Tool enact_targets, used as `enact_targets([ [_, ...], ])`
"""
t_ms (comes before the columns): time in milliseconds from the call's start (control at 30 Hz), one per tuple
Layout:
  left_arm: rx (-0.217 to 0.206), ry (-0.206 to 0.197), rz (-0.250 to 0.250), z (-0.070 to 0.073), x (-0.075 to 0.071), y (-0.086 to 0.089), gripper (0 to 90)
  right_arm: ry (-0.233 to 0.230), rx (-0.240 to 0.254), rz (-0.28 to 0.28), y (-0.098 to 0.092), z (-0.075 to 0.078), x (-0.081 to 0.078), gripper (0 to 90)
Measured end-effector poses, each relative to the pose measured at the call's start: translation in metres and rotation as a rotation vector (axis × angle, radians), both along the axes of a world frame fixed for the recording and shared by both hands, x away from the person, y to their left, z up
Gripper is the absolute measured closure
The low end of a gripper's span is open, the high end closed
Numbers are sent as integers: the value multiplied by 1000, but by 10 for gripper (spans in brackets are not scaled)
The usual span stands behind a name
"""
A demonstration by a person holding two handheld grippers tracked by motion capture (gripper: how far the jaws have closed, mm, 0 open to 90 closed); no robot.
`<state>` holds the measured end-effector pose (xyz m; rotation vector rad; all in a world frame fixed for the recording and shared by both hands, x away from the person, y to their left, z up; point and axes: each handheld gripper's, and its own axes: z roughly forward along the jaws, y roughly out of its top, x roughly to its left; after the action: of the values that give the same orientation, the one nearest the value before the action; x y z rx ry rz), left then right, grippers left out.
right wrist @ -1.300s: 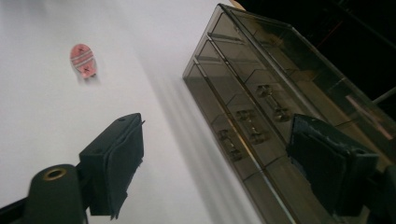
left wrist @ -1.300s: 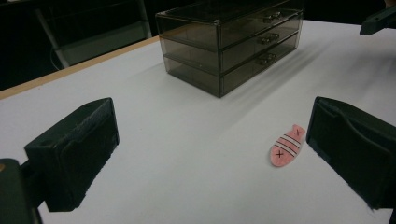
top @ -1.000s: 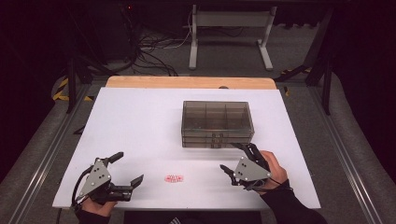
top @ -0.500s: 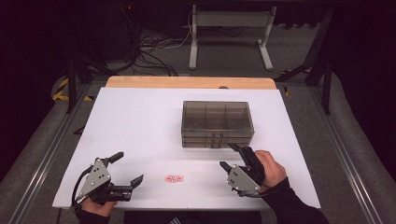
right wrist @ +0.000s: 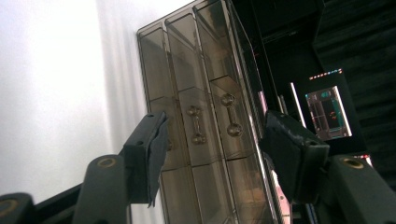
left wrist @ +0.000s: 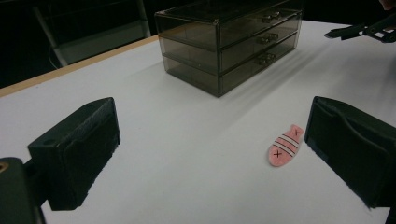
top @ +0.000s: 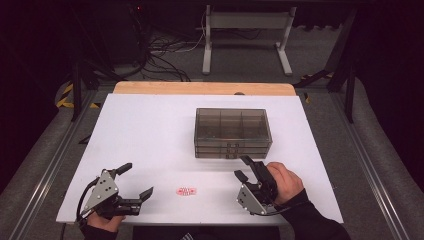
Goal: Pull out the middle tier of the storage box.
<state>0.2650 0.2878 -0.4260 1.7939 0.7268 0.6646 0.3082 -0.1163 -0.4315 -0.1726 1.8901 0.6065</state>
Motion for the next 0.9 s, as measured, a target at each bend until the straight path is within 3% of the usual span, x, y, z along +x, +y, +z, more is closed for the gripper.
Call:
enact_targets([
  [67,-3,7,-2,0,0,0,42,-42,-31,13,1,-3,0,445],
  [333,-3,6,-2,0,0,0,42,-106,-94,21,5,-9,1,460],
  [533,-1,6,0,0,0,0,42,-145,-105,17,11,-14,4,465],
  [900,-2,7,-1,0,0,0,43,-227,-155,-56,15,-27,11,497],
])
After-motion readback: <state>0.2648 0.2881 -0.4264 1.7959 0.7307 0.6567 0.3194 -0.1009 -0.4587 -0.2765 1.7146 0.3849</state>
